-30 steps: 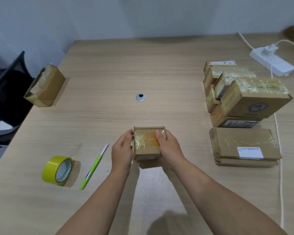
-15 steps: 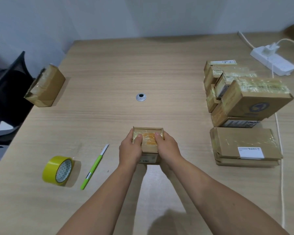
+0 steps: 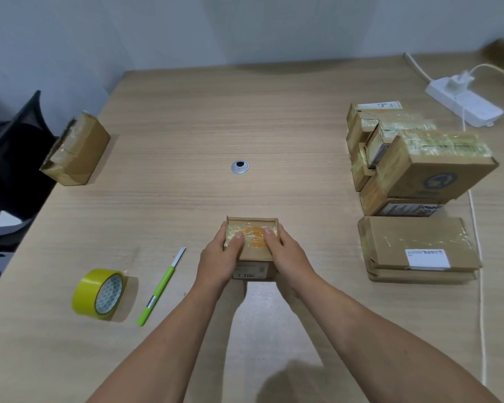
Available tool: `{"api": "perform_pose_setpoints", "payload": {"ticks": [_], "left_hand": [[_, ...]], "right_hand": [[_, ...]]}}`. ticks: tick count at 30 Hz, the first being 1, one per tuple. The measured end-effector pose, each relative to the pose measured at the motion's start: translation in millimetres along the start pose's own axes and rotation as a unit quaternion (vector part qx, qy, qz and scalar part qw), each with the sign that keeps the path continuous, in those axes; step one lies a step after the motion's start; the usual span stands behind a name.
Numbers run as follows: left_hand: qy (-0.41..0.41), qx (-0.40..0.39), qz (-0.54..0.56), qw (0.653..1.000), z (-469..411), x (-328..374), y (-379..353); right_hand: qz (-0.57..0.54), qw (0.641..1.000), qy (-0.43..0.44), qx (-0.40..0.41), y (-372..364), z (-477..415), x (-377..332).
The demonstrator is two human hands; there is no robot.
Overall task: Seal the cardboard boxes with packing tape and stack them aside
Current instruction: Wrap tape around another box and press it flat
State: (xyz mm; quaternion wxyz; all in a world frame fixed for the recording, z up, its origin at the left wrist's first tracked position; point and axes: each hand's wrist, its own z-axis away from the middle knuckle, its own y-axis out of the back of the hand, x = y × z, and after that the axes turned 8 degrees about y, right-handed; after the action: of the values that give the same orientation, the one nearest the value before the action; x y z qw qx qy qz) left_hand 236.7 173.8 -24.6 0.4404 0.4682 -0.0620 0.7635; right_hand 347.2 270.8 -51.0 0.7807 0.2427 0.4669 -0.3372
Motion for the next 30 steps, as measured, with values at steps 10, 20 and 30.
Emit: {"api": "perform_pose_setpoints", "payload": {"ticks": [10, 20, 30], "left_hand": [[0.01, -0.026, 0.051, 0.998, -9, -9, 4], [0.013, 0.023, 0.212, 0.977, -9, -7, 7], [0.032, 0.108, 0.124, 0.986, -4, -31, 8]], "right_hand": [[-0.023, 0.999, 0.02, -0.034, 6, -1, 4], [-0.121, 0.992, -0.029, 0.004, 14, 3, 8], [-0.17, 0.984, -0.046, -0.015, 10, 13, 30]]}}
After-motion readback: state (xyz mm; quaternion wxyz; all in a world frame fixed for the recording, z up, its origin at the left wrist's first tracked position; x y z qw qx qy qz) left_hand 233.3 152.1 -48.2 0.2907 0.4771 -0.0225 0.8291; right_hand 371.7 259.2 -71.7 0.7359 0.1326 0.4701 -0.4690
